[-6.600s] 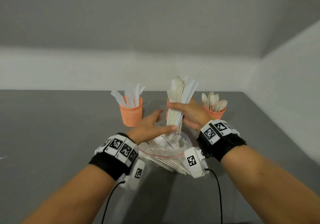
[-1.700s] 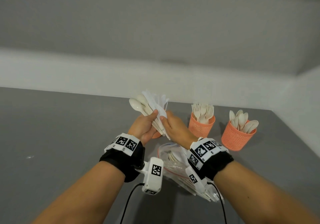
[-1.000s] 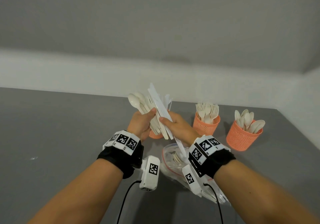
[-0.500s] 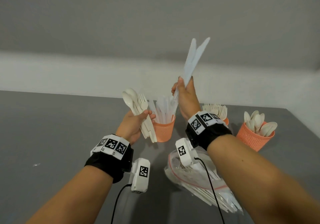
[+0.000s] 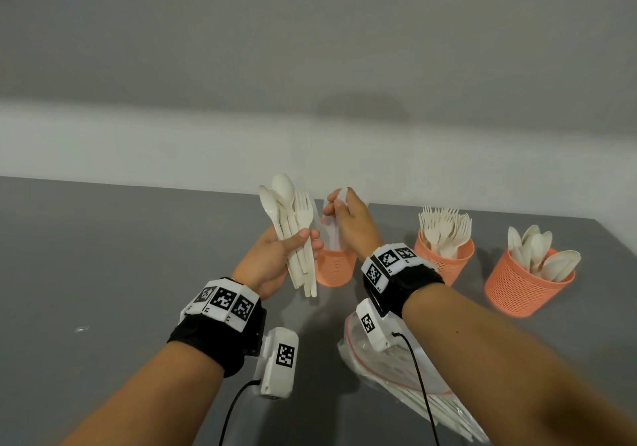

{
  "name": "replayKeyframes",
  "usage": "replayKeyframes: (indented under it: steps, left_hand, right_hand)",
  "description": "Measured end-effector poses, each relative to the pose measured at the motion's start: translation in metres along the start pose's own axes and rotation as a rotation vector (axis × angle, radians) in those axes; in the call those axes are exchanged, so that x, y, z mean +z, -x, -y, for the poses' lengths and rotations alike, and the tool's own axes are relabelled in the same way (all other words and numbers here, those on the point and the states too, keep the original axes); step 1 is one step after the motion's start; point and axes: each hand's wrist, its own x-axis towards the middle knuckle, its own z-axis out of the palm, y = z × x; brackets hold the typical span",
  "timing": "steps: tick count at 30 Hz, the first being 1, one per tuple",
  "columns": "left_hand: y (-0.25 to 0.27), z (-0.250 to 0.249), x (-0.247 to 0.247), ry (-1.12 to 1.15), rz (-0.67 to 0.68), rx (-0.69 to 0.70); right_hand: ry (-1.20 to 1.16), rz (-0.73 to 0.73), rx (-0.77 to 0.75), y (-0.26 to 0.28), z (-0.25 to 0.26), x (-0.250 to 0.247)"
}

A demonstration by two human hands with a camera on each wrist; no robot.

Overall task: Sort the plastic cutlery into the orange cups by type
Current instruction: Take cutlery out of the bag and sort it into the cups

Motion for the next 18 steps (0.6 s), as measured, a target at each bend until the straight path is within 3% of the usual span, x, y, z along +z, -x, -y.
replayKeyframes:
  steps: [3, 6, 8, 13, 18]
  left_hand:
    - [-0.001, 0.001, 0.003, -0.024, 0.041, -0.023]
    - [-0.001, 0.000, 0.008, -0.027, 0.069, -0.019]
    - [-0.002, -0.001, 0.015, -0.026, 0.068, -0.009]
    - [0.000, 0.001, 0.038, 0.010, 0.123, -0.031]
    - [0.005, 0.008, 0.059, 0.060, 0.158, -0.097]
  right_hand:
    - [0.111, 0.082, -0.087, 0.002, 0.003, -0.005]
    - [0.157, -0.128, -0.327, 0.010, 0.022, -0.014]
    - [0.143, -0.220, -0.370, 0.020, 0.035, -0.022]
    - [0.200, 0.069, -0.066, 0.044, 0.041, -0.032]
    - [-0.017, -0.073, 0.079, 0.056, 0.041, -0.051]
